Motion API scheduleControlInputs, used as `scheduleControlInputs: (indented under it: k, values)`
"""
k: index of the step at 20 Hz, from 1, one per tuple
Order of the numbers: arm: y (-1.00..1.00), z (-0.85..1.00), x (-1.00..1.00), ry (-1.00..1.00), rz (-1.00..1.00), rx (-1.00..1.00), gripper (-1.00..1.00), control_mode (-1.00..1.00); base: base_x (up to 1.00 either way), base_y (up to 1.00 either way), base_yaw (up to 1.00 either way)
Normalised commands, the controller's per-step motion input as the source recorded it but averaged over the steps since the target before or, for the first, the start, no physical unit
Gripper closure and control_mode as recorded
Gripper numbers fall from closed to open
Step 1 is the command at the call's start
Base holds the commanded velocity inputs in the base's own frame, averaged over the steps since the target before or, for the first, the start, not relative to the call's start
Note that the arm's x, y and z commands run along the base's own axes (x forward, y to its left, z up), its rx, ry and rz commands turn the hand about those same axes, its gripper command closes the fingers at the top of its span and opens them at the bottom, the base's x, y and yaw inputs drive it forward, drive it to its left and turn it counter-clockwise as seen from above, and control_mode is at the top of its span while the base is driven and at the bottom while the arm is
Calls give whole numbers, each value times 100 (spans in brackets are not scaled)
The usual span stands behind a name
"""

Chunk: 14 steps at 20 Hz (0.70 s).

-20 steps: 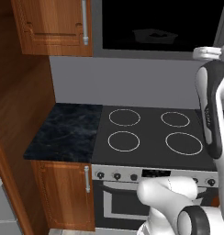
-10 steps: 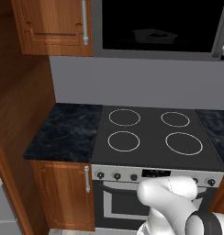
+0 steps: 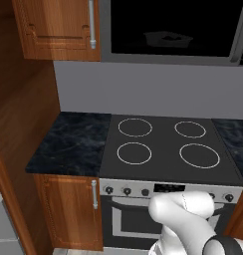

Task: Place the tupperware containing the chicken drumstick and squash meal in the microwave. Close the microwave door and press the start button to reheat the meal.

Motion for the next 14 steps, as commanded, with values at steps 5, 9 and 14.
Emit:
scheduleControlInputs:
  k: [5,9,14]
  values:
    - [-27,1,0,0,-7,7,100,-100,0,0,0]
    - [-24,8,0,0,-3,7,100,-100,0,0,0]
    - [-21,22,0,5,0,19,100,-100,0,0,0]
